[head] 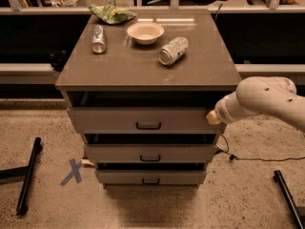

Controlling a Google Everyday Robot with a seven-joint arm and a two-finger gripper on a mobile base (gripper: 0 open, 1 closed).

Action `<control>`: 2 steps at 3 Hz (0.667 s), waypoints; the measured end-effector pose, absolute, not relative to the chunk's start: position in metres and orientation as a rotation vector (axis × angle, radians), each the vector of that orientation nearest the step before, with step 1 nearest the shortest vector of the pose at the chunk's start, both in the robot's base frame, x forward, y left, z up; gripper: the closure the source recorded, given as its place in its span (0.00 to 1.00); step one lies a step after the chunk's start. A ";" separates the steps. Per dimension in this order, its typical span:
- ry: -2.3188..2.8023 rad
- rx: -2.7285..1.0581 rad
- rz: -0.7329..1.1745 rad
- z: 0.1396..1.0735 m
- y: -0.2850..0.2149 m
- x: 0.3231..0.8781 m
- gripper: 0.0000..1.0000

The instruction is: Close top drawer

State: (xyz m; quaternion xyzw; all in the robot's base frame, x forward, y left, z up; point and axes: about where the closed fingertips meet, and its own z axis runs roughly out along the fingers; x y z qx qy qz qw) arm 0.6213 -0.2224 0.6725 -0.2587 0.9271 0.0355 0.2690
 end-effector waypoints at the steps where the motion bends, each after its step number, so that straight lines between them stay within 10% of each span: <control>1: 2.500 -0.698 0.096 0.672 -0.222 0.621 1.00; 2: 2.478 -0.668 0.108 0.688 -0.228 0.607 1.00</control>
Offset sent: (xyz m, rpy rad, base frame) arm -0.0328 -0.0156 0.0403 0.0512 -0.0591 -0.0398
